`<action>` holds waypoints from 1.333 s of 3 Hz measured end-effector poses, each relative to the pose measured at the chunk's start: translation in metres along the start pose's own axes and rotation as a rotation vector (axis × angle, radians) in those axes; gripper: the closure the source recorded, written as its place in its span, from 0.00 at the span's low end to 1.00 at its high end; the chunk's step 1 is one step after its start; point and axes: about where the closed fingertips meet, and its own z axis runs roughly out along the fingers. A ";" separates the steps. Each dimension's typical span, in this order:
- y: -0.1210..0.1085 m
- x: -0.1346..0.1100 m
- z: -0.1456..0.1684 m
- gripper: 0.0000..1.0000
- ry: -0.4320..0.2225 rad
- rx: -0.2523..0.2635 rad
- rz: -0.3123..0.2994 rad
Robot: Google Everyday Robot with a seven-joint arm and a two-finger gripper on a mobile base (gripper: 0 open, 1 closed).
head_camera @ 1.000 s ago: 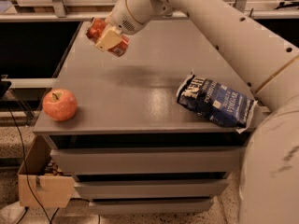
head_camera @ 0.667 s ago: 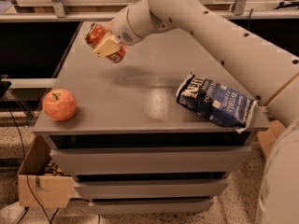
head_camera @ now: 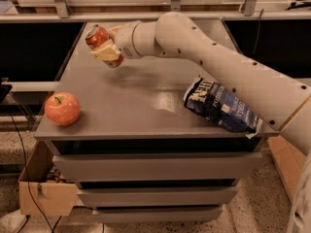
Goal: Place coke can upright
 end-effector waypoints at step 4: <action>-0.021 0.000 0.015 1.00 -0.227 0.080 0.060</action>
Offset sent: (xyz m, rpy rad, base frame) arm 0.0323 0.0002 0.0072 0.2798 -0.0978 -0.0142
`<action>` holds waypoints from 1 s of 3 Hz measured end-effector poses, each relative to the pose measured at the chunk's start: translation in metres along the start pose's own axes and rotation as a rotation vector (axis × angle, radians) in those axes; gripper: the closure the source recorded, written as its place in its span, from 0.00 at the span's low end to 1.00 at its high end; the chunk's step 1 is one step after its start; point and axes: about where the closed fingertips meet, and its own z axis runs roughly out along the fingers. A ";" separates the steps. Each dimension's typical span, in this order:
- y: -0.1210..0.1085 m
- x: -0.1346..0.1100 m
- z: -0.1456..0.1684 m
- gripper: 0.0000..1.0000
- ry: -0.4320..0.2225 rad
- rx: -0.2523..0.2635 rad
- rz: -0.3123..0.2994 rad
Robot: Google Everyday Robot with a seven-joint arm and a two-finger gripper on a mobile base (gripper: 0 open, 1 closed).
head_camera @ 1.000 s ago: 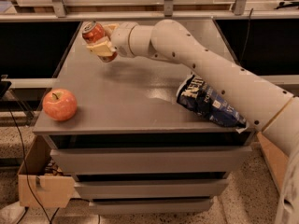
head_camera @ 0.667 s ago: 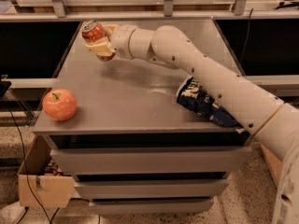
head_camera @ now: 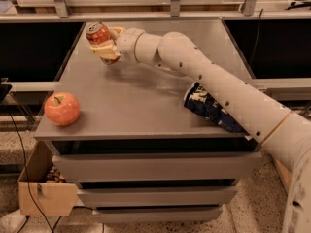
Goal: Place coke can upright
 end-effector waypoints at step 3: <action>0.002 0.007 -0.007 1.00 0.079 0.014 0.026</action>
Offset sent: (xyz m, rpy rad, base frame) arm -0.0028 -0.0126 -0.0018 -0.0826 0.0606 -0.0508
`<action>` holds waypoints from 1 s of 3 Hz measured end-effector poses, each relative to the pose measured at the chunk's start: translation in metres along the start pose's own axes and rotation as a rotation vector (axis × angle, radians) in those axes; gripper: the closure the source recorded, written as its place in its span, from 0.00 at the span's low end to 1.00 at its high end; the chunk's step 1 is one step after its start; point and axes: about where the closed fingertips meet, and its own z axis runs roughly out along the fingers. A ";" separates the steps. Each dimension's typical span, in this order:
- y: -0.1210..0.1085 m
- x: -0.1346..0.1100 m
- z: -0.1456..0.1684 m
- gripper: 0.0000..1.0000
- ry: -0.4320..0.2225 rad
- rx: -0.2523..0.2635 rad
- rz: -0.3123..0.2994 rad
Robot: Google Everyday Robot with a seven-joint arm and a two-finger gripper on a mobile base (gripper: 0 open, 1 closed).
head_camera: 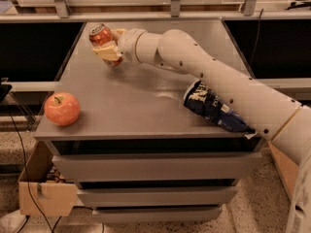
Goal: Place coke can upright
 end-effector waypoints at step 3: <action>0.003 0.009 -0.002 0.83 -0.029 0.011 0.068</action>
Offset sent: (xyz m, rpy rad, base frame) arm -0.0017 -0.0082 -0.0101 0.0709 0.0520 -0.0217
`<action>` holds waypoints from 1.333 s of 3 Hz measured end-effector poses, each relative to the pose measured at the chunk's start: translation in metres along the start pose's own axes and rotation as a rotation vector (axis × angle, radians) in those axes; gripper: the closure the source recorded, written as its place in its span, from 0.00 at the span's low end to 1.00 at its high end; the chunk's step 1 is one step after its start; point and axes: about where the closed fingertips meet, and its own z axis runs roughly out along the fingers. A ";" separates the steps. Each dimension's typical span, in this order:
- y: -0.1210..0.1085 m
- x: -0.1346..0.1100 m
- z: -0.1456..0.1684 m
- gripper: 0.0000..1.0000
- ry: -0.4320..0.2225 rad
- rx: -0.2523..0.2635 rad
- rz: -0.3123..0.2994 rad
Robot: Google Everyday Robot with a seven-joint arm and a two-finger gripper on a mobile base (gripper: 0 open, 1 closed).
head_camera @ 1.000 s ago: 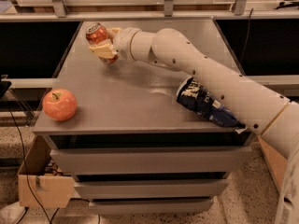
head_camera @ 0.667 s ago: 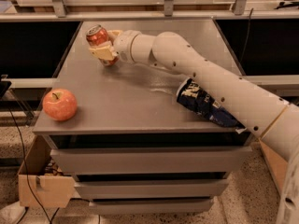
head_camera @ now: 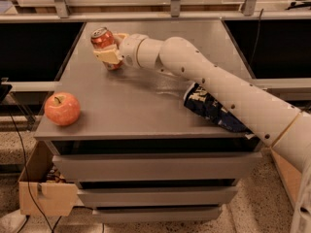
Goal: Place coke can upright
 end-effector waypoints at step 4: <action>0.000 0.006 -0.001 0.00 -0.011 -0.002 0.030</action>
Offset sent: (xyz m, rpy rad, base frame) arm 0.0019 -0.0080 -0.0030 0.0178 0.0204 -0.0108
